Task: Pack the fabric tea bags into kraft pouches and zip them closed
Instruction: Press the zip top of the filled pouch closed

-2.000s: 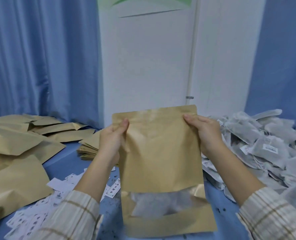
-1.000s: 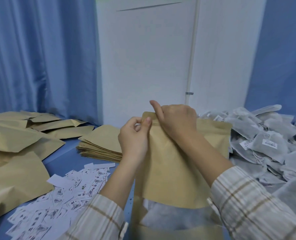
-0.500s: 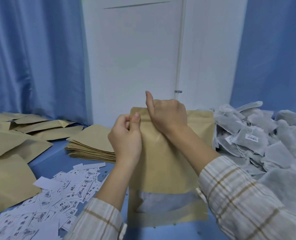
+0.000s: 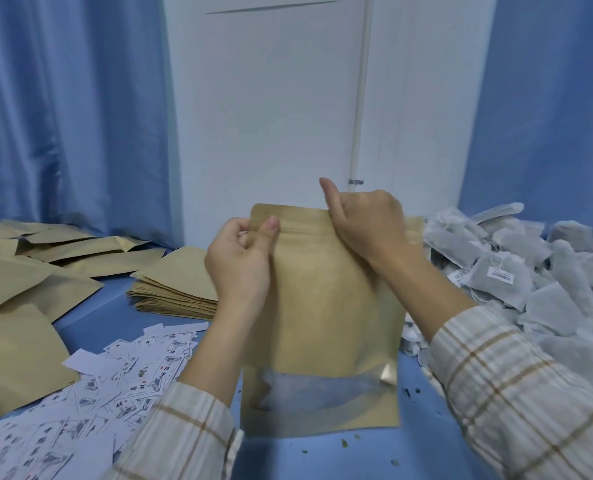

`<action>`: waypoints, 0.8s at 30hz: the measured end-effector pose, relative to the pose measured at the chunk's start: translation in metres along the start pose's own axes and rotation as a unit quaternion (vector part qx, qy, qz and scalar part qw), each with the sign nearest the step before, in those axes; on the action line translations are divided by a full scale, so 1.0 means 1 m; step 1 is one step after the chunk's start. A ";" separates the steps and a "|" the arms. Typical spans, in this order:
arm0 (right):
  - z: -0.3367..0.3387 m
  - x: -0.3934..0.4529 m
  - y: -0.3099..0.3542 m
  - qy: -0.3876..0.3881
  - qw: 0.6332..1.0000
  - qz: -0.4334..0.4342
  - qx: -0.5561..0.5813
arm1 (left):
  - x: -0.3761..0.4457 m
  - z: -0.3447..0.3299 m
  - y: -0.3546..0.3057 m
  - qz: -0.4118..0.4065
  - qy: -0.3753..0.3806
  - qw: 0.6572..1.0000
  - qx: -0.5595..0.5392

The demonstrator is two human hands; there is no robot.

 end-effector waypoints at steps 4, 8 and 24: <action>-0.002 -0.002 -0.018 0.038 0.999 -0.027 0.015 | 0.003 0.005 0.002 -0.007 0.011 1.000 -0.001; -0.007 -0.005 -0.032 0.070 0.995 -0.066 0.017 | 0.005 0.009 0.010 0.022 0.004 1.000 -0.008; -0.012 0.003 0.037 0.088 0.995 0.054 0.003 | 0.003 -0.006 0.016 0.038 0.018 0.998 0.043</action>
Point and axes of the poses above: each hand's wrist, its own x-axis towards the middle knuckle, its own z-axis out of the back of the hand, y = z × x, the point moved 6 cm from there along x, towards the middle knuckle, and after that the axes turned 1 degree about -x, right-handed, at the moved point
